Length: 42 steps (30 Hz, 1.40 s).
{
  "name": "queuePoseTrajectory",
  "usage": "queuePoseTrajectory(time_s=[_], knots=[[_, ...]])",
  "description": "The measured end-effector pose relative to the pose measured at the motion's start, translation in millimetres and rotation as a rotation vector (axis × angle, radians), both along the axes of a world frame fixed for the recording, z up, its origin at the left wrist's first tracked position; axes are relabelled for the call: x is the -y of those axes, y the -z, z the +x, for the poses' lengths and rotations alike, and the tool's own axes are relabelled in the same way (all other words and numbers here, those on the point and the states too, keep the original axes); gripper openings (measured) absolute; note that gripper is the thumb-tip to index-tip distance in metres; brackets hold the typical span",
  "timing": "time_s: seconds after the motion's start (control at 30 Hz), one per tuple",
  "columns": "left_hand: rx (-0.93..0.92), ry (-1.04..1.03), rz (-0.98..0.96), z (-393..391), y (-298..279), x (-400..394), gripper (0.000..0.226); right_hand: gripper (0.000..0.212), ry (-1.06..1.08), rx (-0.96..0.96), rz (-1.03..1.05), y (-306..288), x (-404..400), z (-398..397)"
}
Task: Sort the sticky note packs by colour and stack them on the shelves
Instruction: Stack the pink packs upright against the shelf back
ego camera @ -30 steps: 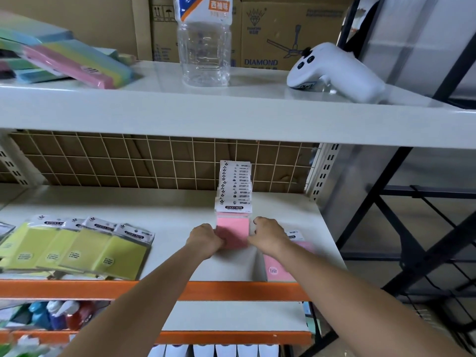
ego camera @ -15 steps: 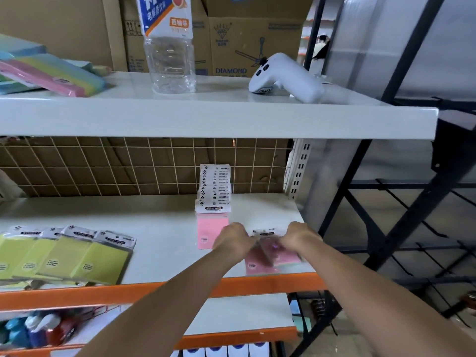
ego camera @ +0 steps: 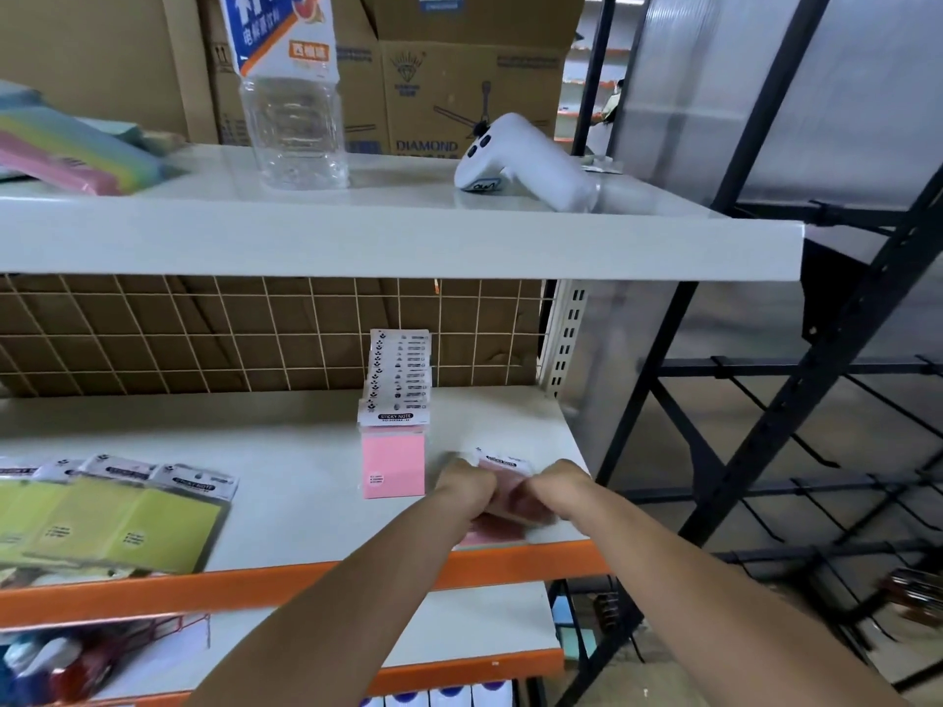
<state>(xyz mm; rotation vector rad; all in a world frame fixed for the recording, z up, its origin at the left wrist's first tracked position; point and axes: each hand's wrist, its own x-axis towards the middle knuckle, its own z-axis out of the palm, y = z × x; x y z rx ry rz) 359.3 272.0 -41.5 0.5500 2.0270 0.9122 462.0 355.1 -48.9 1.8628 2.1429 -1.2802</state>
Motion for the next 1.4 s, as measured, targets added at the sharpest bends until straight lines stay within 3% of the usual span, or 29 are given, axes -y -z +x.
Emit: queuePoseTrajectory(time_s=[0.1,0.17,0.27,0.4,0.57,0.7,0.83,1.03,1.17,1.4], knots=[[0.034,-0.044,0.074,-5.1,-2.0,0.4,0.033,0.019,-0.044,-0.067,0.055,-2.4,2.2,-7.0],[0.000,-0.102,0.096,-9.4,-4.1,5.1,0.025,0.007,-0.052,-0.127,0.088,-6.9,5.9,-12.0],[0.010,-0.178,0.169,-22.5,-2.1,8.0,0.017,0.020,-0.049,-0.208,0.094,-13.4,11.6,-19.1],[0.034,-0.285,0.261,-39.9,-7.0,16.0,0.014,0.019,-0.037,-0.350,0.053,-20.0,19.5,-32.8],[-0.051,-0.314,0.280,-61.4,-11.1,30.6,0.014,0.019,-0.087,-0.382,0.183,-17.8,31.5,-57.4],[-0.107,-0.316,0.248,-77.4,-7.6,43.6,0.014,0.023,-0.192,-0.345,0.330,-11.4,39.1,-72.2],[-0.108,-0.334,0.238,-88.7,-4.7,56.8,0.001,0.014,-0.287,-0.281,0.337,-6.1,46.4,-84.2],[-0.152,-0.335,0.196,-100.5,7.8,60.9,0.012,0.015,-0.337,-0.199,0.385,0.1,52.3,-95.1],[-0.289,-0.256,0.154,-104.5,16.3,59.8,0.004,0.018,-0.339,-0.153,0.384,2.2,52.3,-98.3],[-0.503,-0.074,-0.046,-108.6,21.2,65.4,0.024,0.021,-0.354,-0.094,0.378,6.1,53.0,-100.7]])
